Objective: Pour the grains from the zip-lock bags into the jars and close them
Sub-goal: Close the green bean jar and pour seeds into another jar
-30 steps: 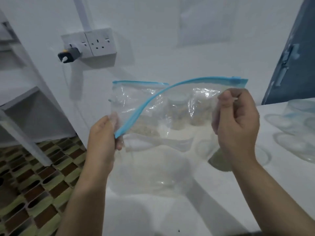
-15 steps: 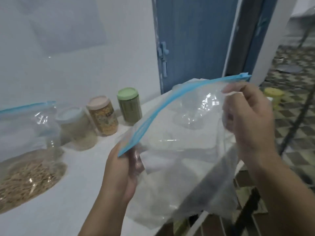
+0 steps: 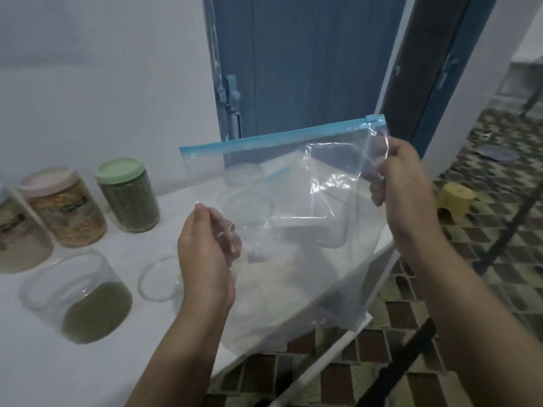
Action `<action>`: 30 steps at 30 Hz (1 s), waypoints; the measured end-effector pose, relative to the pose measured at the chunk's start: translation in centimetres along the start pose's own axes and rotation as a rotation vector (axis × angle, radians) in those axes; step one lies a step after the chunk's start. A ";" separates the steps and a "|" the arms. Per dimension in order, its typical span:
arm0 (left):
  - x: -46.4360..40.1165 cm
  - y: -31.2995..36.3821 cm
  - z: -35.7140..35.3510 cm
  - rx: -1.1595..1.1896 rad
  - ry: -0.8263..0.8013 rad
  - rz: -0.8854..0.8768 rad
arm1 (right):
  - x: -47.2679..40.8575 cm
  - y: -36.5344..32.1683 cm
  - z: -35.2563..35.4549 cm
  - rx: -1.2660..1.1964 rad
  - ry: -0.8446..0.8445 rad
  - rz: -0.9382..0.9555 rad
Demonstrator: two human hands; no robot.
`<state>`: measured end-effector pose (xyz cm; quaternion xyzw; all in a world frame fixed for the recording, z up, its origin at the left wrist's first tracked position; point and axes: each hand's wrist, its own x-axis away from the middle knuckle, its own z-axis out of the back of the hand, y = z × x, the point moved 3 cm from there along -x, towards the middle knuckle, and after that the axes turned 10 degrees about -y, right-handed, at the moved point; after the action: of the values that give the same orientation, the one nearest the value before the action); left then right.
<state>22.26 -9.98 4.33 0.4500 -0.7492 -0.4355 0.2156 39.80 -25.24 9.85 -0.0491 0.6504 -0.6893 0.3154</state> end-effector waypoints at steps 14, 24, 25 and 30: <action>-7.8 -7.9 -10.8 -0.236 -0.007 -0.003 | -18.5 7.0 4.2 0.276 -0.060 0.111; -16.3 -15.7 -12.4 -0.460 0.143 0.157 | -28.6 17.3 1.8 0.260 -0.254 -0.066; -16.9 -16.7 -12.3 -0.474 0.172 0.161 | -29.2 18.0 1.7 0.259 -0.280 -0.086; -18.7 -21.1 -10.8 -0.567 0.308 0.159 | -31.4 22.5 1.4 0.144 -0.423 -0.267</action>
<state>49.69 -3.34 -6.53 0.3728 -0.5898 -0.5353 0.4761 73.84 -9.78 -0.09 -0.2548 0.5070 -0.7437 0.3534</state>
